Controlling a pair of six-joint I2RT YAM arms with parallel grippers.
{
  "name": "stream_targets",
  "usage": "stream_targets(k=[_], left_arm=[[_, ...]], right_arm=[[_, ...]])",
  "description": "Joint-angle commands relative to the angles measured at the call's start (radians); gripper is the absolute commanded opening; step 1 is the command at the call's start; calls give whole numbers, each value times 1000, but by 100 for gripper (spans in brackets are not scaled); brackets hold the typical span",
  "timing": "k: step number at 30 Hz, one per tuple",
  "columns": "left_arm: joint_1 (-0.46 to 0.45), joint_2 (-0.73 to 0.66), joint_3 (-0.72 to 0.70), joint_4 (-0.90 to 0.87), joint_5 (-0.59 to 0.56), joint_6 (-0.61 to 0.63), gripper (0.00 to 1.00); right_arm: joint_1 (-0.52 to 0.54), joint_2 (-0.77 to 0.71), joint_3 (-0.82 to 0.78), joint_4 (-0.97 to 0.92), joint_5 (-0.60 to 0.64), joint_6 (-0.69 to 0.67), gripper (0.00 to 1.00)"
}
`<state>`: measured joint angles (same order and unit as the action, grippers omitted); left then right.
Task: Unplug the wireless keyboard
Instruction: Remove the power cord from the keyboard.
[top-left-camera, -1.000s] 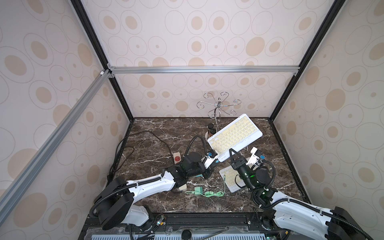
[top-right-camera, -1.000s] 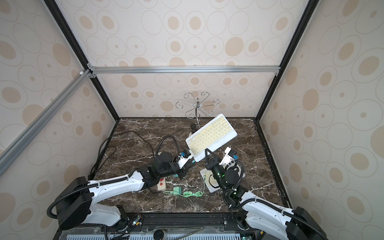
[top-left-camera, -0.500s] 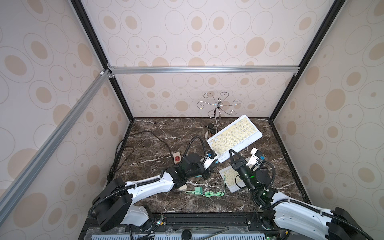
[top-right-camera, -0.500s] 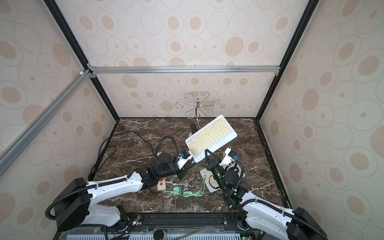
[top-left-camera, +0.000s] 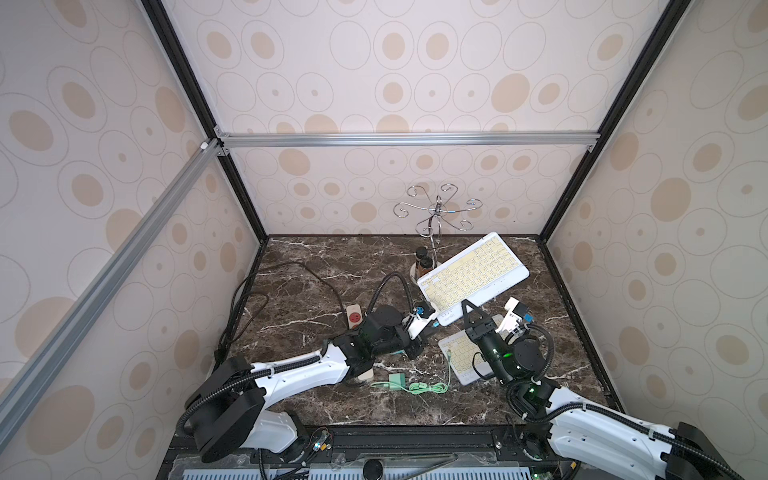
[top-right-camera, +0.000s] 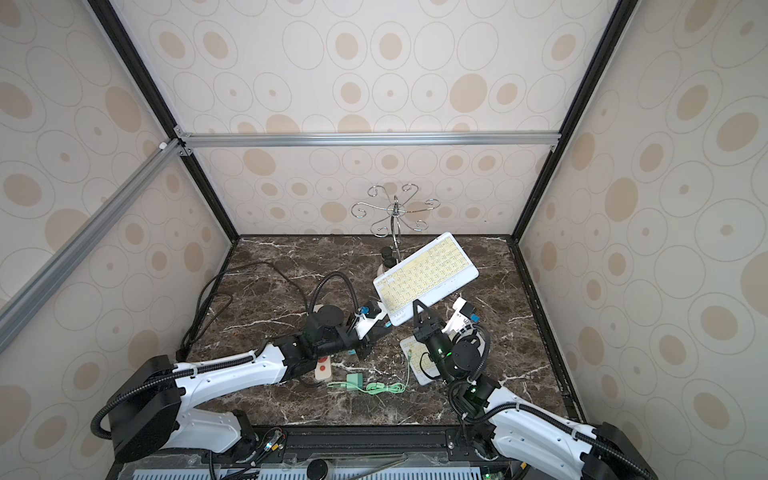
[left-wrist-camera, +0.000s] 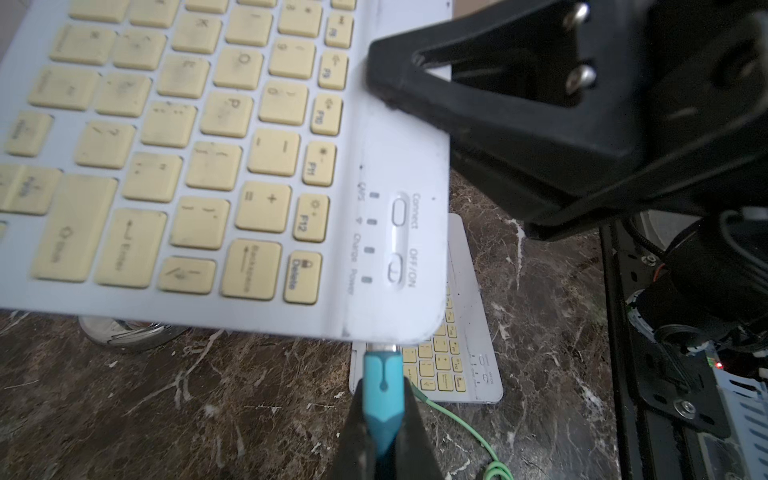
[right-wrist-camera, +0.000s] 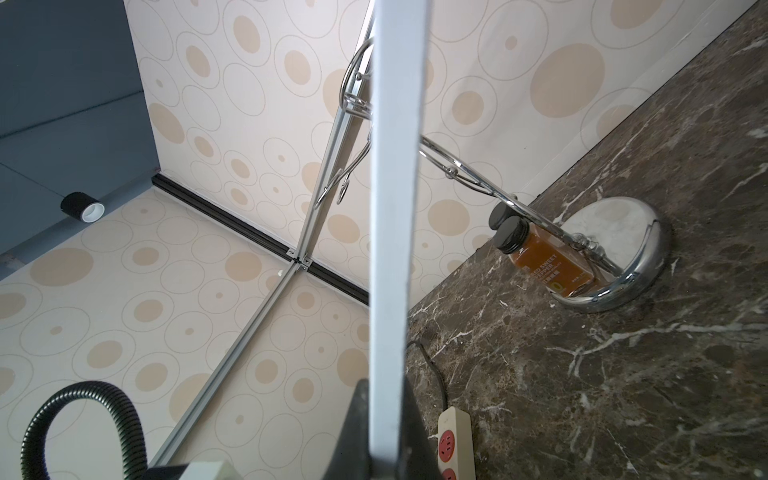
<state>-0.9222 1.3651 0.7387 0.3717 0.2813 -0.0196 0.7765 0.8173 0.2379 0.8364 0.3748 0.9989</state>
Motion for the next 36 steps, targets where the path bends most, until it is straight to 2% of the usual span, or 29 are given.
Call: stream_targets(k=[1, 14, 25, 36], left_arm=[[-8, -6, 16, 27, -6, 36, 0], [-7, 13, 19, 23, 31, 79, 0], [-9, 11, 29, 15, 65, 105, 0], [-12, -29, -12, 42, 67, 106, 0]], right_arm=[[-5, -38, -26, -1, 90, -25, 0], [-6, -77, -29, -82, 146, 30, 0], [-6, -116, -38, -138, 235, 59, 0], [-7, -181, -63, -276, 338, 123, 0]])
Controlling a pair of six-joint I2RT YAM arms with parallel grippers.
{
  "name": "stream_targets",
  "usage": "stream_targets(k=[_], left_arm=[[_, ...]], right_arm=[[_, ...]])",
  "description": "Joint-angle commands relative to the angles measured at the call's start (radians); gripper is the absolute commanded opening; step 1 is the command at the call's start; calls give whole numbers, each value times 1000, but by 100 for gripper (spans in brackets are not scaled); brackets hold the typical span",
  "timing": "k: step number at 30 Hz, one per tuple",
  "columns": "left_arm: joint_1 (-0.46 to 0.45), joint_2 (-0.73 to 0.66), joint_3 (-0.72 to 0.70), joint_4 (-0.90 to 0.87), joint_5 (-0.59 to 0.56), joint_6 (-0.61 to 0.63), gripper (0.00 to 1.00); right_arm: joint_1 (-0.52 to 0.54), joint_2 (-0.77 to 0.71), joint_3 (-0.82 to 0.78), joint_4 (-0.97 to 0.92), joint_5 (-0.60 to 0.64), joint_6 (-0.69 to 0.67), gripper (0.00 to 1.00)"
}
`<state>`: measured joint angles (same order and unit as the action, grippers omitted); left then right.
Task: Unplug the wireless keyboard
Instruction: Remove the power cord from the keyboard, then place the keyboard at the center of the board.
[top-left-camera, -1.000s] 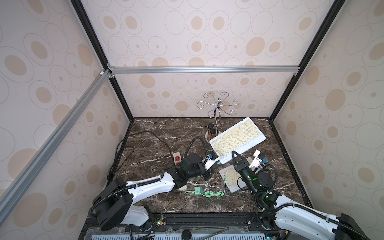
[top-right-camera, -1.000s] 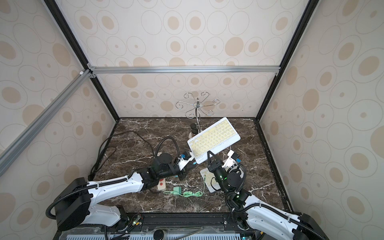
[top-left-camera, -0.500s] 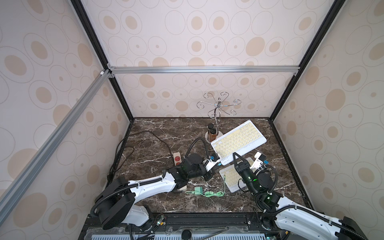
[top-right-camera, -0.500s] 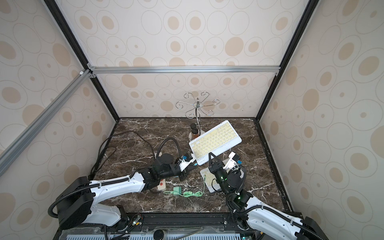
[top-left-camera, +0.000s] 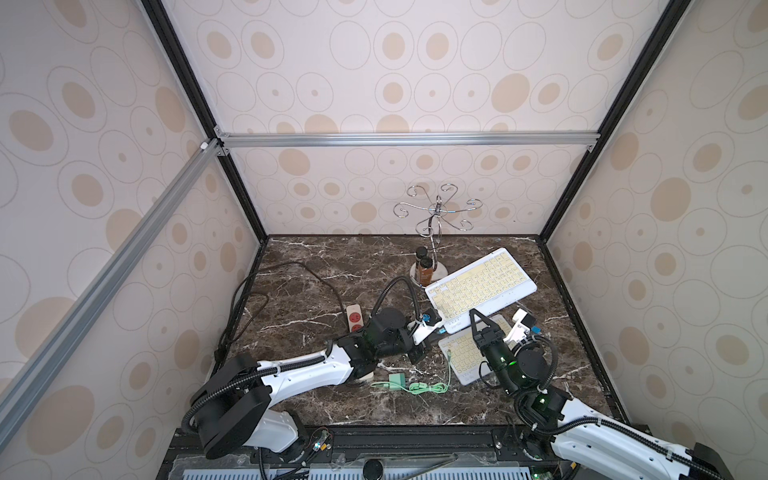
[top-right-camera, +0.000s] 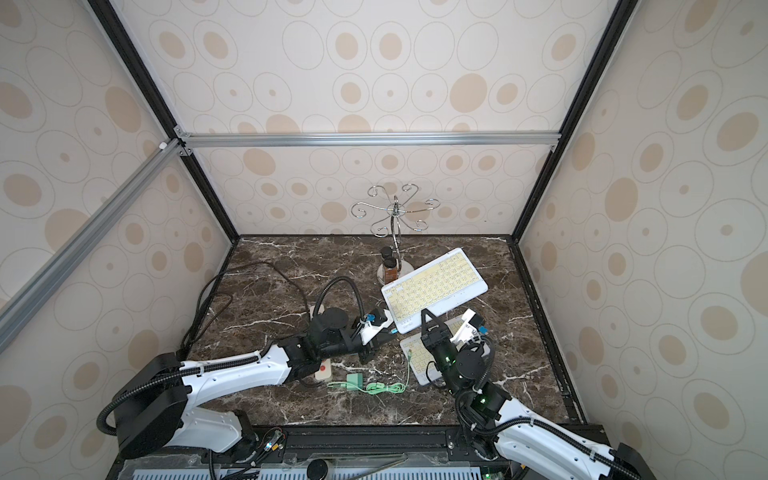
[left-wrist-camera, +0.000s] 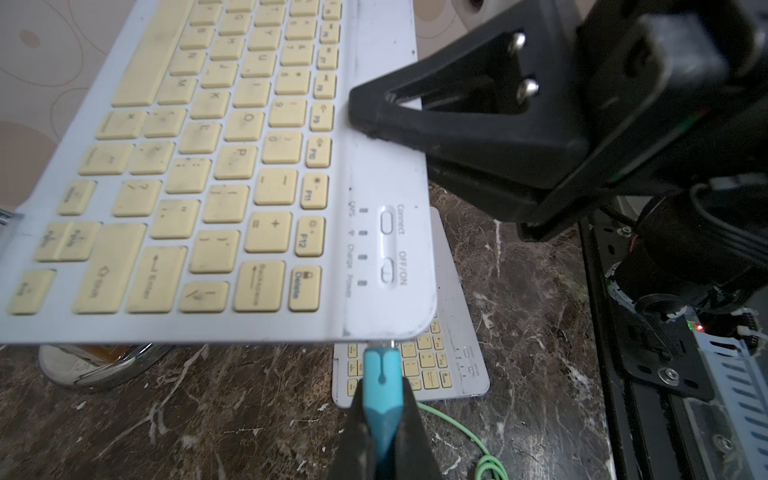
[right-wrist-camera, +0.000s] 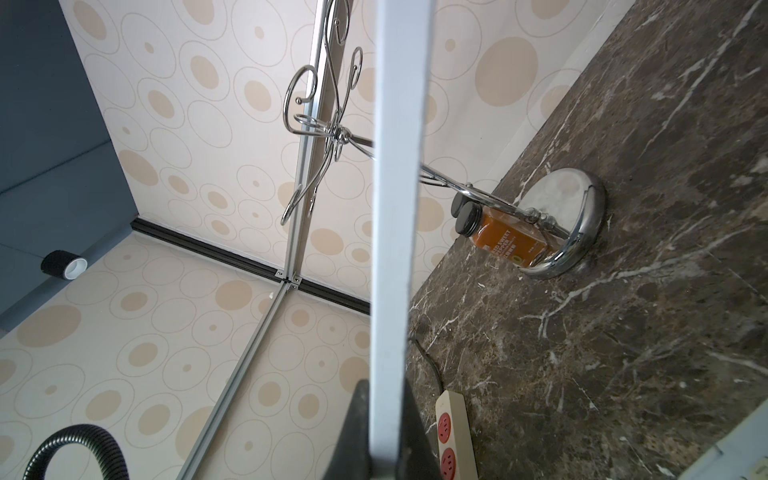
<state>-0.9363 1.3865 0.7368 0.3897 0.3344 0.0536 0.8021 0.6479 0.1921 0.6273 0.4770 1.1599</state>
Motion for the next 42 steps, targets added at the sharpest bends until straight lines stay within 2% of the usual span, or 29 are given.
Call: stream_targets(k=[1, 9, 15, 24, 29, 34, 42], left_arm=[[0, -53, -9, 22, 14, 34, 0], [-2, -74, -23, 33, 45, 37, 0], [-3, -62, -13, 25, 63, 37, 0], [-4, -57, -9, 19, 55, 46, 0], [-4, -64, -11, 26, 24, 38, 0], [-4, -101, -42, 63, -19, 20, 0], [-4, -154, -87, 101, -92, 5, 0]], right_arm=[[-32, -8, -12, -71, 238, -40, 0], [-32, 21, 3, -163, 317, 63, 0], [-32, 97, -19, -32, 347, 91, 0], [-32, 171, 13, 4, 366, 69, 0], [-32, 160, 32, -130, 374, 140, 0], [-32, 203, 59, -248, 331, 216, 0], [-32, 364, 53, -145, 220, 272, 0]])
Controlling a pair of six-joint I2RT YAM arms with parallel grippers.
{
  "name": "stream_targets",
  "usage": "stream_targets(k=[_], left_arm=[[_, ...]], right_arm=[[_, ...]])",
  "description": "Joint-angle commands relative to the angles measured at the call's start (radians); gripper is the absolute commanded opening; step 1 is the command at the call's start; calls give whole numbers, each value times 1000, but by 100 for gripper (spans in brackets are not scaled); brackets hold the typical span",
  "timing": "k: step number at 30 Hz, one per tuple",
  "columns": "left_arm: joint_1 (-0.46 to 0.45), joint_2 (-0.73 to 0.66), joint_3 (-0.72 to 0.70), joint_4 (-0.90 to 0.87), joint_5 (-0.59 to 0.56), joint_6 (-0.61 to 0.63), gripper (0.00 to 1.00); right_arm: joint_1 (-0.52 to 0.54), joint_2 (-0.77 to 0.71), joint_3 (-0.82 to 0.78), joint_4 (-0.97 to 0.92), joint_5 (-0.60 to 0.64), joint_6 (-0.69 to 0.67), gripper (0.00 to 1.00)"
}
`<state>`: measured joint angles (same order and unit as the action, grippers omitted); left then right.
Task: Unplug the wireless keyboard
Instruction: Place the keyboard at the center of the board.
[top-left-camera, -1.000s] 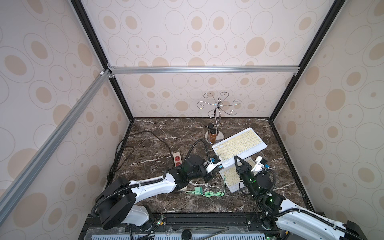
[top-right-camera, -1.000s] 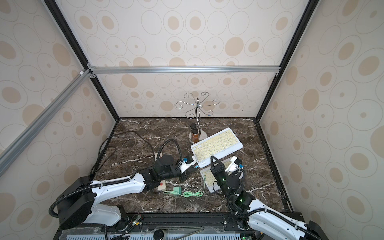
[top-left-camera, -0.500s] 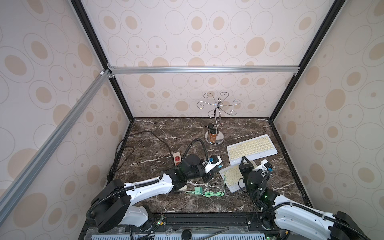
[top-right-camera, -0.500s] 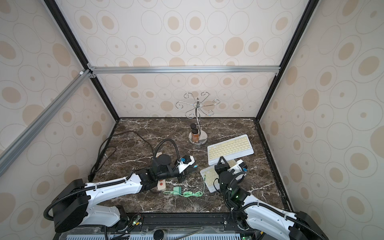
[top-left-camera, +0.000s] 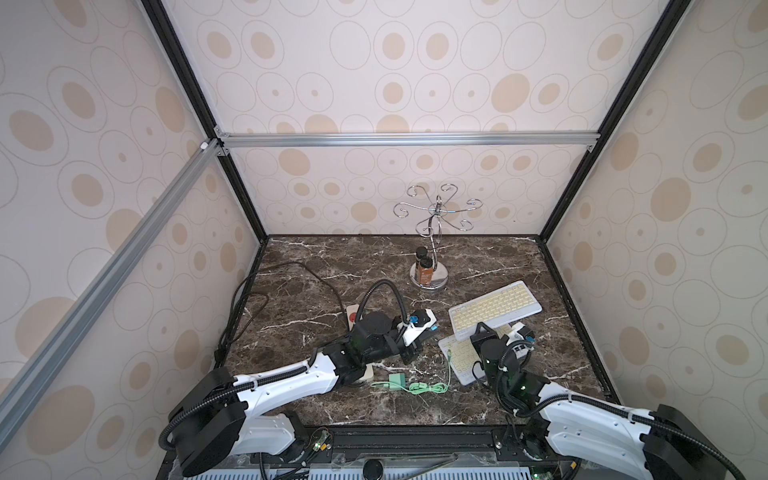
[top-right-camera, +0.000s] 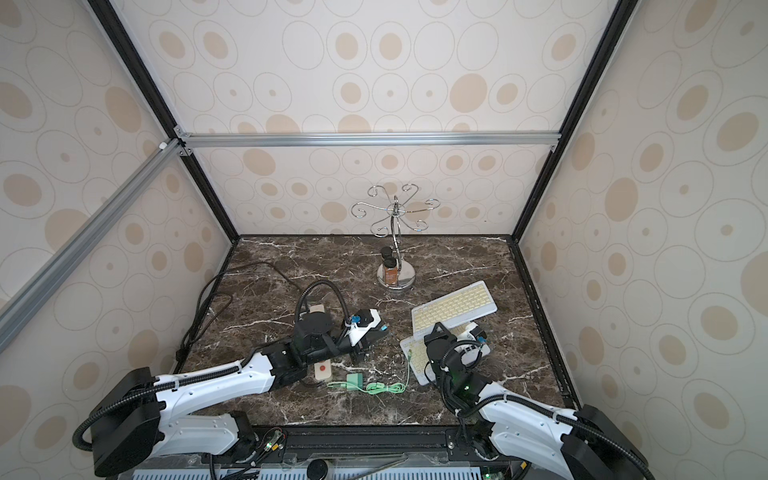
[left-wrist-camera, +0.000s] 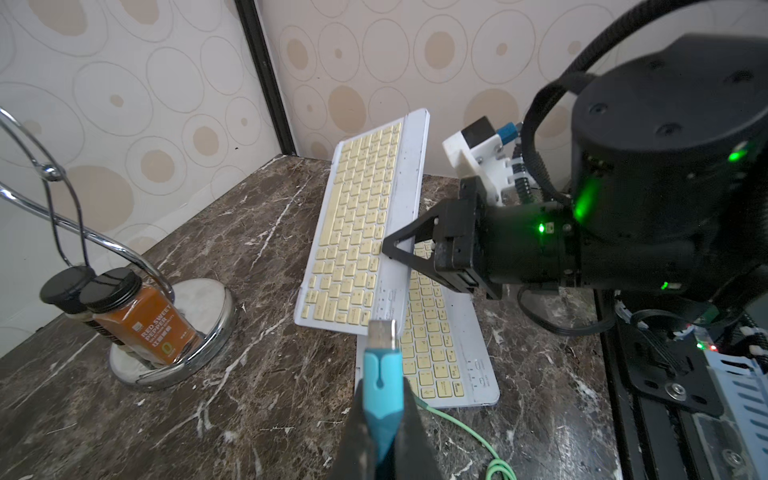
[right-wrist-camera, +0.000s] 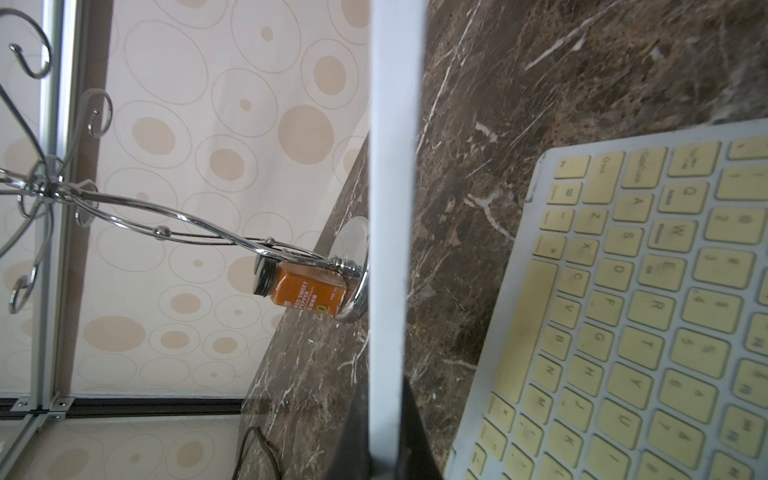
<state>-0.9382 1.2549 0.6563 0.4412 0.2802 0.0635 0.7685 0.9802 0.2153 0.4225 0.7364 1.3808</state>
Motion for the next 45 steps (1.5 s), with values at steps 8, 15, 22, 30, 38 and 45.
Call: stream_targets(k=[8, 15, 22, 30, 38, 45], left_arm=[[-2, -49, -26, 64, -95, -10, 0], [-2, -48, -26, 65, -96, -7, 0], [-1, -52, -28, 64, -91, -7, 0], [-2, -64, -33, 64, -92, -8, 0], [-2, -61, -30, 59, -91, -8, 0], [-2, -53, -25, 56, -90, -7, 0]], right_arm=[[1, 206, 63, 153, -131, 77, 0], [2, 362, 100, 233, -186, 119, 0], [2, 509, 125, 328, -206, 160, 6], [-33, 656, 138, 431, -239, 207, 18], [-76, 830, 138, 668, -306, 207, 19], [-99, 880, 148, 706, -348, 206, 33]])
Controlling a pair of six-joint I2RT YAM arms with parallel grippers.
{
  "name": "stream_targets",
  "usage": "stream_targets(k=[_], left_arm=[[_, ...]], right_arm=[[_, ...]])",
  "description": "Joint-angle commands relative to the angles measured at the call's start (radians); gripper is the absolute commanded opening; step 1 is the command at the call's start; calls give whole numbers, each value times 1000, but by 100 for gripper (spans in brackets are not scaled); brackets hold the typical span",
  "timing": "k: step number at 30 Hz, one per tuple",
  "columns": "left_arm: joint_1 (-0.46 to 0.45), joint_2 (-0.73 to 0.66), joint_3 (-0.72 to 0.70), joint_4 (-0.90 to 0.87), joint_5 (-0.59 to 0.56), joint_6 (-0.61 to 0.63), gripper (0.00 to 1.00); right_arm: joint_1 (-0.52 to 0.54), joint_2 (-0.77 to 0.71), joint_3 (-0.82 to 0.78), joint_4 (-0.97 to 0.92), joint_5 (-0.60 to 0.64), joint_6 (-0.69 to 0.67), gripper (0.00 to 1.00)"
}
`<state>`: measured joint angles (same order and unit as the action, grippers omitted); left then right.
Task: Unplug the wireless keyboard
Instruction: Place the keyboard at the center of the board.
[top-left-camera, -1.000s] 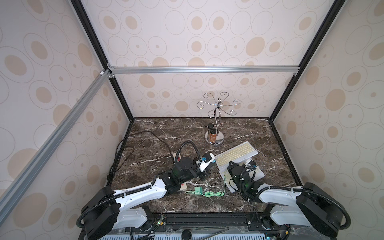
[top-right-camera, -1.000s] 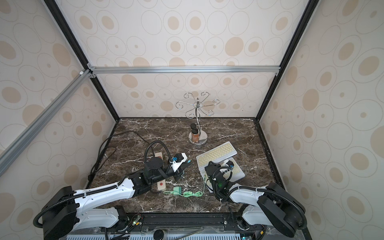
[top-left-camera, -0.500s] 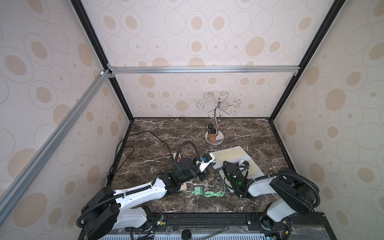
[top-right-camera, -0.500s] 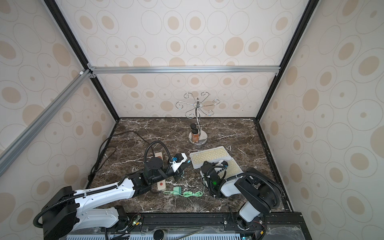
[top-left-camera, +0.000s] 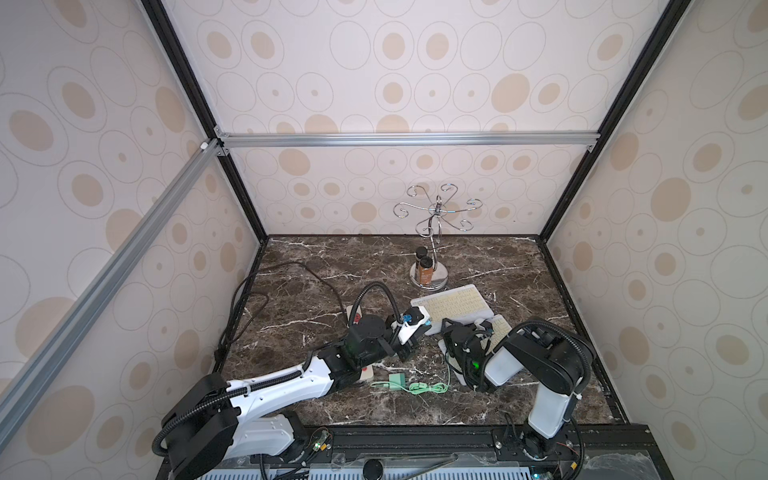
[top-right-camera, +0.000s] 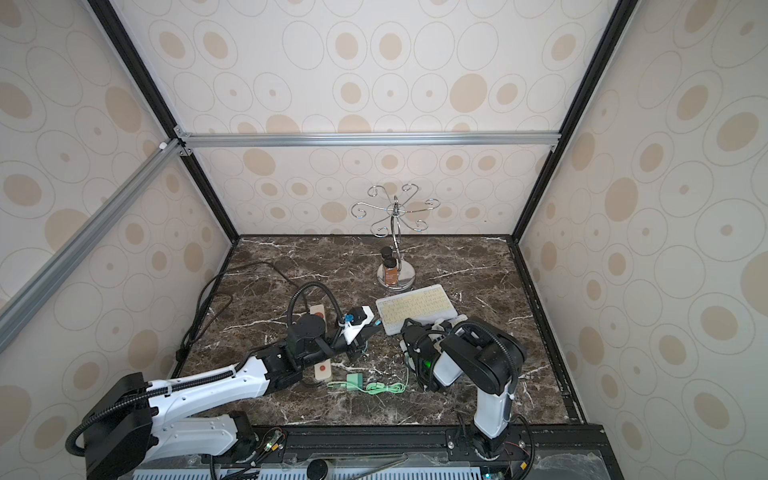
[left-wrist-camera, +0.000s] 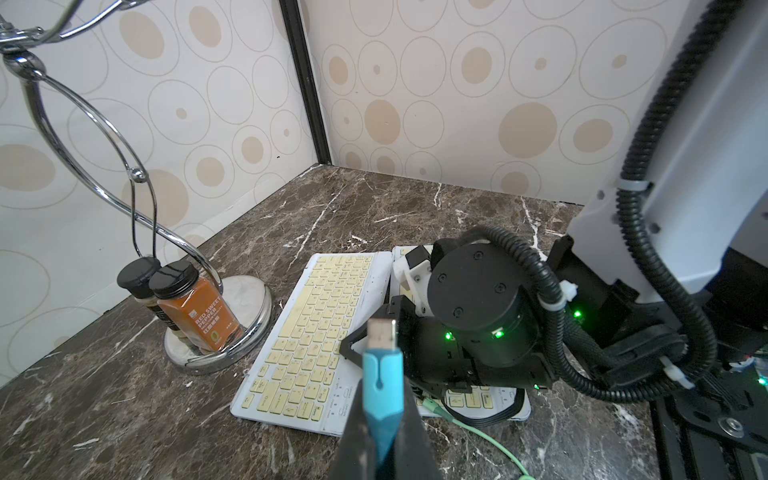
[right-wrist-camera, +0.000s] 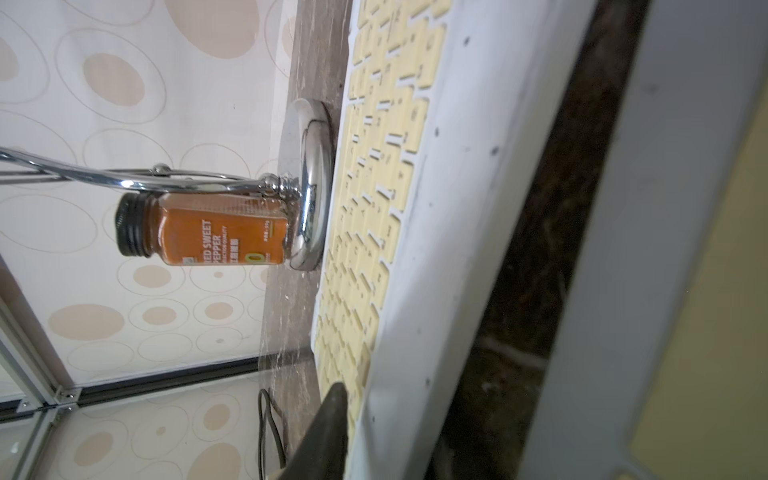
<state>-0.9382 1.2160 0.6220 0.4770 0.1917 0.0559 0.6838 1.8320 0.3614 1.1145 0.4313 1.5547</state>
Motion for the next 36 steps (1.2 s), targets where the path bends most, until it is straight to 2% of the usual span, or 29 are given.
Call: stream_targets(k=[1, 4, 8, 14, 17, 22, 28, 36], left_arm=[[-2, -13, 10, 20, -2, 1, 0], [-2, -15, 8, 19, -3, 1, 0], [-2, -15, 9, 20, -3, 2, 0], [-2, -13, 12, 17, 1, 1, 0], [-2, -13, 11, 17, 1, 1, 0], [-2, -11, 9, 21, 3, -1, 0], [-2, 0, 16, 21, 7, -1, 0], [-2, 23, 20, 22, 13, -1, 0]], right_arm=[[-21, 29, 1, 16, -51, 31, 34], [-33, 22, -2, 21, -62, 26, 42], [-35, -17, -13, -4, -57, 9, 59], [-37, -133, -17, -141, -54, -24, 80], [-37, -218, -16, -262, -48, -31, 95], [-37, -360, -24, -421, -22, -64, 99], [-37, -484, -2, -591, 1, -123, 100], [-37, -643, -11, -661, 0, -254, 98]])
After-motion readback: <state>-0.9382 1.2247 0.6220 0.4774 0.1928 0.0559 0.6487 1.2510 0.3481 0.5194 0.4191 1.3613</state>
